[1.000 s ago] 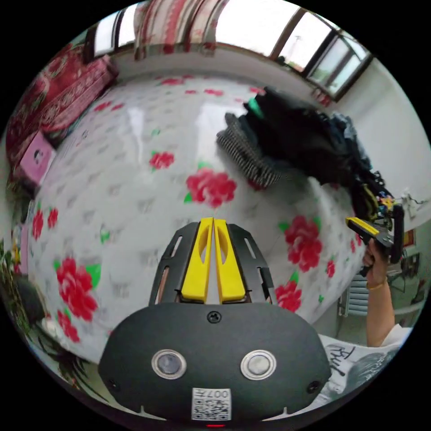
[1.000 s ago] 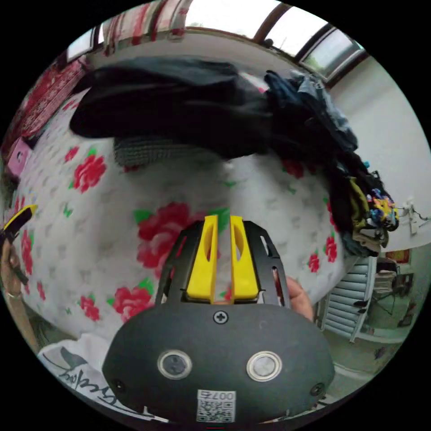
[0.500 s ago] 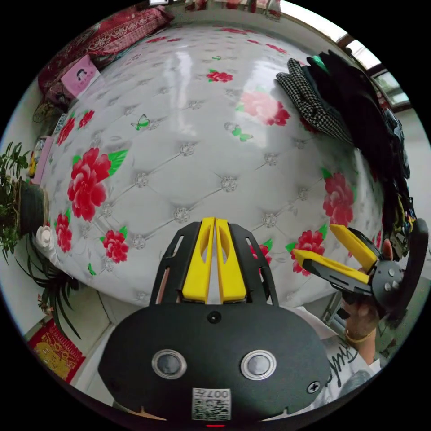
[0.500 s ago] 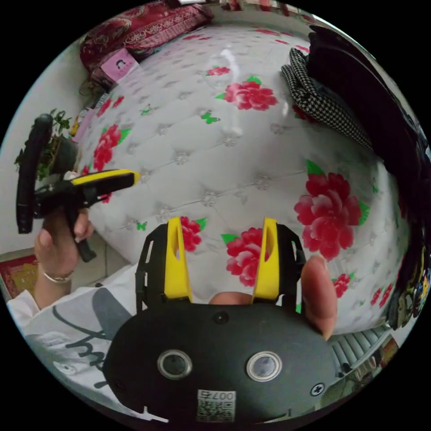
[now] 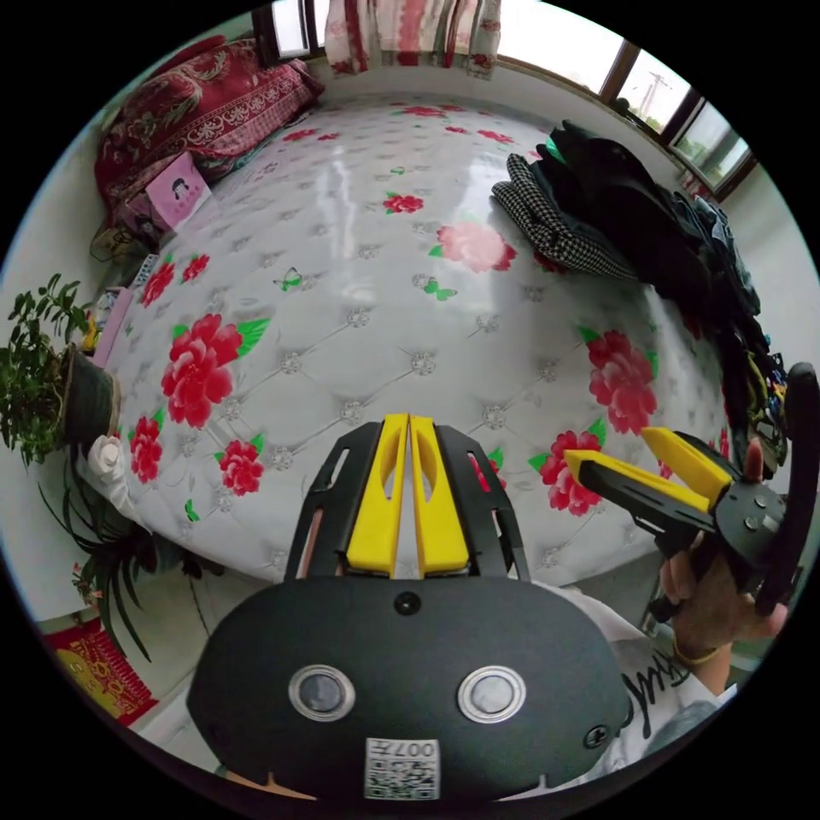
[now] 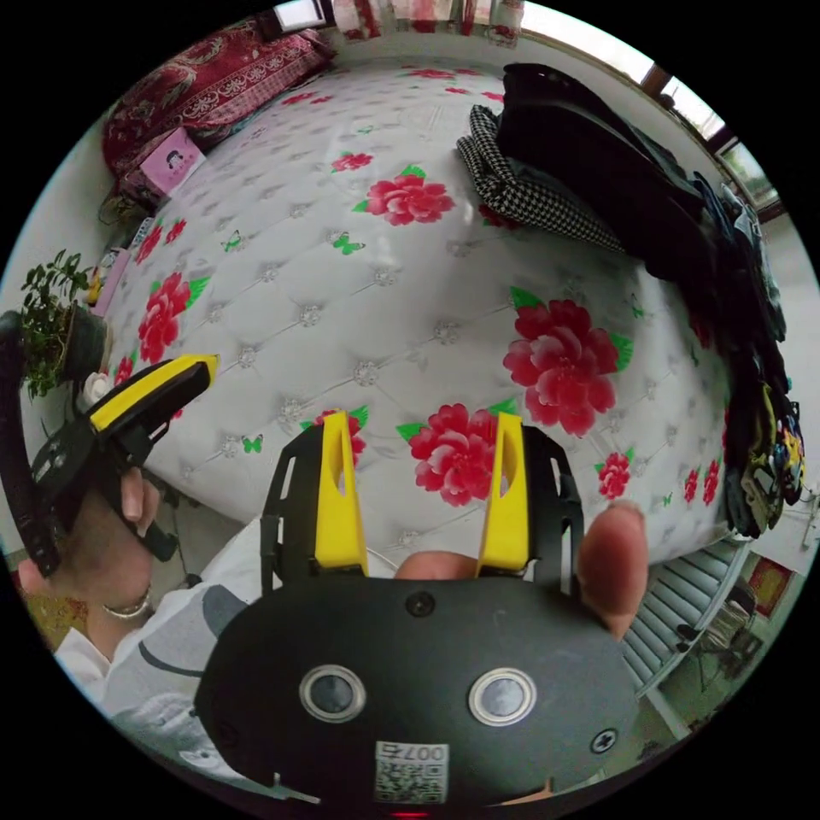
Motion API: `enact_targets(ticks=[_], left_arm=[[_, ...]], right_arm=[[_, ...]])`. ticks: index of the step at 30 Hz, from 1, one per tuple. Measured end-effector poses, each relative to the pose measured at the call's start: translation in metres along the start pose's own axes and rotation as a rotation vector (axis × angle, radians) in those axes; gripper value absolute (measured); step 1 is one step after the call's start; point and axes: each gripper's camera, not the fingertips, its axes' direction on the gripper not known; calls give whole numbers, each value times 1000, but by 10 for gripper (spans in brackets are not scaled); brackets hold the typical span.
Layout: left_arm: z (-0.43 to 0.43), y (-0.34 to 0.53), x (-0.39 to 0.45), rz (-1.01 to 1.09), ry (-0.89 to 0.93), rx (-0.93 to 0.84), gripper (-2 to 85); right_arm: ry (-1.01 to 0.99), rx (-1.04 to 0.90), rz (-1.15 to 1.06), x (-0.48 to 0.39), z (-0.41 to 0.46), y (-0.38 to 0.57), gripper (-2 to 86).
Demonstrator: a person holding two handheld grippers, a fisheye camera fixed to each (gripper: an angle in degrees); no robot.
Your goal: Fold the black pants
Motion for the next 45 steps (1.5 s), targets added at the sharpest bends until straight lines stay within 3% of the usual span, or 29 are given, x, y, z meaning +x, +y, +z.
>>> enact_targets(ticks=[4,25,45], left_arm=[[-19,26,17,-2,-50,42,-10],[-86,122,77,39,-153,97,-10],[-116,173,82,52,-168,115,-10]], right_arm=[[80,4,-2,-19,1,19,197],[50,222,-19,-84,-37,113,199],[17,180,59,-106,-4,141,199]])
